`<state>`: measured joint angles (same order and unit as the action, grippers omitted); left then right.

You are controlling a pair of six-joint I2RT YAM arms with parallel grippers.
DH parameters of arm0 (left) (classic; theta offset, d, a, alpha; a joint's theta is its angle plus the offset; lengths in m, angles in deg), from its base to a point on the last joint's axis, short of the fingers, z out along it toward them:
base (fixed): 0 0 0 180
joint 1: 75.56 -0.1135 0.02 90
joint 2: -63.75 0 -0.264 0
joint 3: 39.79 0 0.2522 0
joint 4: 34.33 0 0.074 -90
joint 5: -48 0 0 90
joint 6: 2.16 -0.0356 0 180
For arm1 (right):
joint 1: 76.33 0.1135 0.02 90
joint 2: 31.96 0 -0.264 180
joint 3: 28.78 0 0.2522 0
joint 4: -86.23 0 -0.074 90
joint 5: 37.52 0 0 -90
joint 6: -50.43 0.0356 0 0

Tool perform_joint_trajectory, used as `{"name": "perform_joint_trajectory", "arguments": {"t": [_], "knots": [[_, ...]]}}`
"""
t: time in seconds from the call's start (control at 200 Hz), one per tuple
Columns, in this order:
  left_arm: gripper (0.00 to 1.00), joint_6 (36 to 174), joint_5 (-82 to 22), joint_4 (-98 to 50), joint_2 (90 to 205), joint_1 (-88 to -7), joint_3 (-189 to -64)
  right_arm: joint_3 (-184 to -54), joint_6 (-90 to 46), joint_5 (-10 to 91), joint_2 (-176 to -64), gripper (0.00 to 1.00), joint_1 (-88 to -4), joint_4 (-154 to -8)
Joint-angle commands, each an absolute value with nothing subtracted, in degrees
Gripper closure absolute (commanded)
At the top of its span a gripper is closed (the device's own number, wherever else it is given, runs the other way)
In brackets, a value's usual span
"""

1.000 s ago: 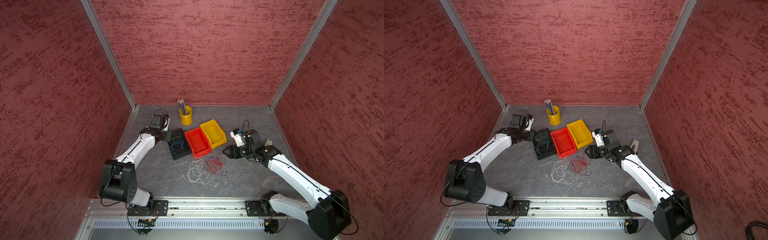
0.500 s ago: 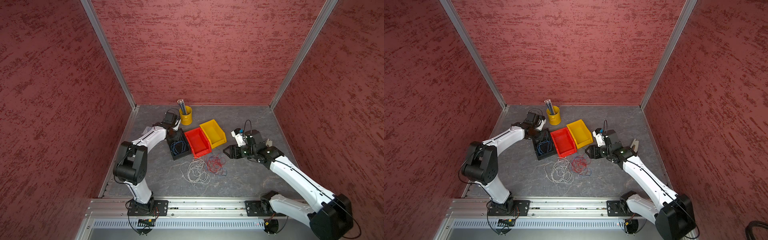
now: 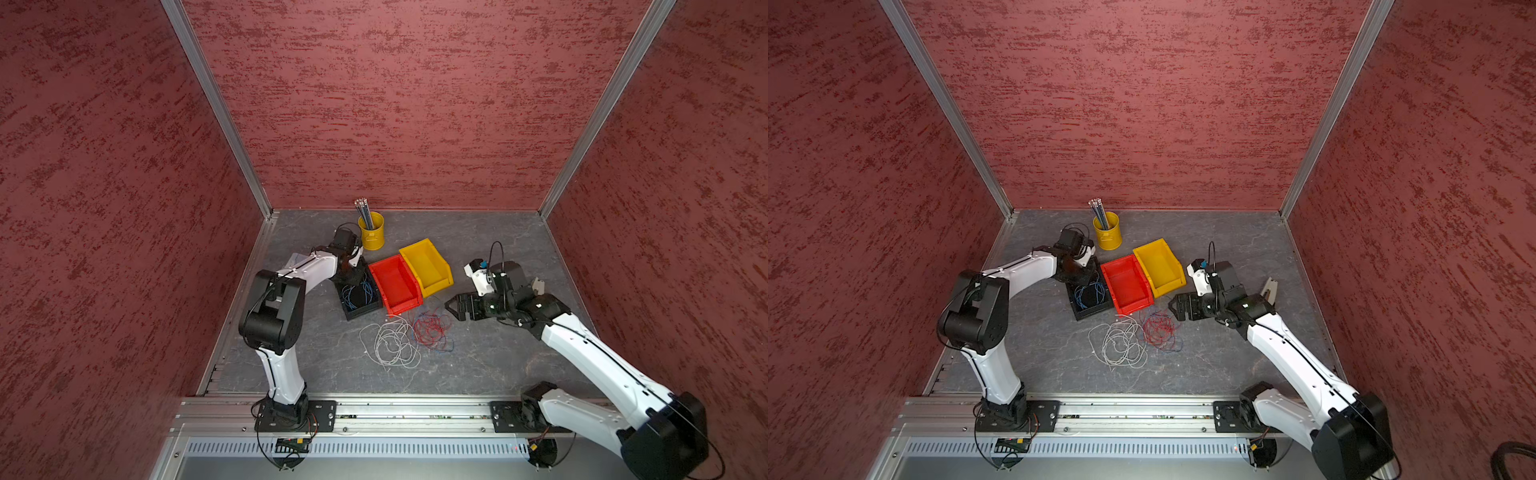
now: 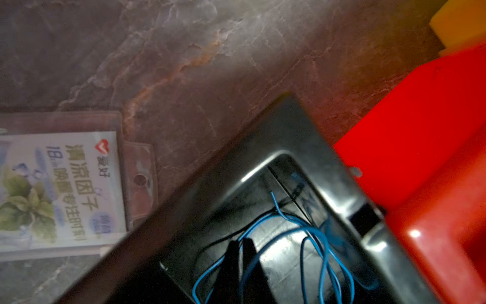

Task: Untangle and sort cables by color
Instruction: Place the cable in the bin.

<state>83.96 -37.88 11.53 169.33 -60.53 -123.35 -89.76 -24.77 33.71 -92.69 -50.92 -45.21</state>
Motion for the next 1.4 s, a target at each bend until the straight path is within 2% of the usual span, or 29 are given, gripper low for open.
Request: {"name": "perform_joint_trajectory", "arguments": {"t": [0.0,0.085,0.255,0.471,0.641,0.736,1.112,1.398], "knots": [[0.70,84.5,-36.4,11.3,167.3,-60.8,-124.2,-89.3,-25.9,34.6,-91.3,0.02,-50.7,-45.4],[0.58,84.8,-36.1,11.7,166.5,-60.9,-124.3,-89.4,-26.7,33.5,-92.5,0.02,-50.7,-44.8],[0.42,85.9,-34.5,12.6,164.6,-61.0,-124.1,-87.6,-26.3,31.0,-95.0,0.06,-50.7,-44.8],[0.27,87.3,-33.0,14.0,161.0,-61.1,-123.9,-85.7,-26.3,28.7,-96.7,0.14,-50.2,-44.1],[0.15,88.8,-31.5,15.3,156.9,-61.1,-123.9,-84.4,-27.3,28.0,-98.1,0.18,-46.0,-43.6],[0.00,89.6,-30.3,16.4,154.5,-61.0,-124.0,-85.1,-27.8,28.5,-100.2,0.18,-42.9,-43.0],[0.00,91.9,-30.9,19.8,144.8,-60.6,-121.9,-90.0,-28.2,35.3,-110.3,0.18,-31.1,-39.1],[0.00,92.4,-30.4,18.8,141.6,-60.8,-121.7,-93.5,-30.0,40.1,-114.2,0.18,-29.2,-38.5]]}}
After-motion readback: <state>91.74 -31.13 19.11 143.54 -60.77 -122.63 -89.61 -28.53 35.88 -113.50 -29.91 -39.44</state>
